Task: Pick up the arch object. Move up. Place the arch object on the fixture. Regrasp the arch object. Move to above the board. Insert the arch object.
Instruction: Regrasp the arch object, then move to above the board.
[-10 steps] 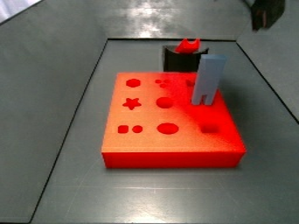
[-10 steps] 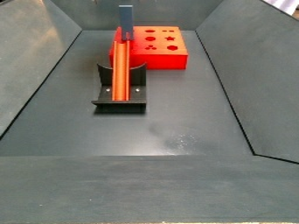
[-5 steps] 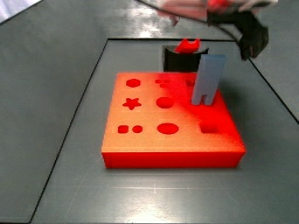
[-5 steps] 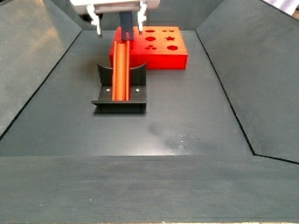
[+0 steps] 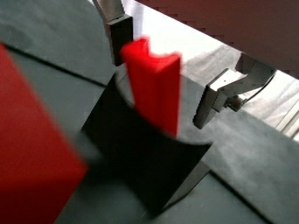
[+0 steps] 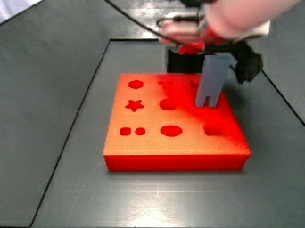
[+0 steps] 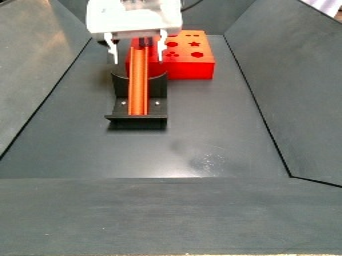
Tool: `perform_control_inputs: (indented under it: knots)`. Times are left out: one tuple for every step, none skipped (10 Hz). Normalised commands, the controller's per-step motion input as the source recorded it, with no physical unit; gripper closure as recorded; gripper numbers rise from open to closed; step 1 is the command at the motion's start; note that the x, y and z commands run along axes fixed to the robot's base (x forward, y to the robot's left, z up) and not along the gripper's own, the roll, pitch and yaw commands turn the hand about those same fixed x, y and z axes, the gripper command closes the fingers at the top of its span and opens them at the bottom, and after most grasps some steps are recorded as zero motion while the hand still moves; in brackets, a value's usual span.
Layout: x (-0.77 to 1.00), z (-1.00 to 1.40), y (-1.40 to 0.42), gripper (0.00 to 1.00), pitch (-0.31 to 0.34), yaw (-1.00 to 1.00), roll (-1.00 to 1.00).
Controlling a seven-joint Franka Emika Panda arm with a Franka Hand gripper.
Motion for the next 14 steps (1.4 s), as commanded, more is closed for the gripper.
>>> perform_control_inputs:
  knots:
    - [0.00, 0.00, 0.00, 1.00, 0.000, 0.00, 0.00]
    - [0.23, 1.00, 0.18, 1.00, 0.102, -0.24, -0.21]
    - [0.23, 1.00, 0.18, 1.00, 0.103, -0.24, -0.21]
    - [0.21, 1.00, 0.17, 1.00, 0.134, -0.17, -0.20]
    - [0.19, 1.00, 0.15, 1.00, 0.161, -0.09, -0.16]
    - [0.18, 1.00, 0.14, 1.00, 0.182, -0.04, -0.13]
    - [0.17, 1.00, 0.13, 1.00, 0.192, -0.01, -0.11]
    - [0.16, 1.00, 0.11, 1.00, 0.207, 0.04, -0.07]
    - [0.17, 1.00, 0.10, 1.00, 0.211, 0.07, -0.05]
    - [0.15, 0.90, 0.07, 1.00, 0.209, 0.11, -0.03]
    - [0.11, 0.71, 0.04, 1.00, 0.192, 0.13, -0.02]
    - [0.07, 0.46, 0.01, 1.00, 0.159, 0.15, -0.02]
    - [0.06, 0.34, 0.00, 1.00, 0.140, 0.16, -0.02]
    - [-0.78, 0.45, -1.00, 1.00, -0.058, 0.00, -1.00]
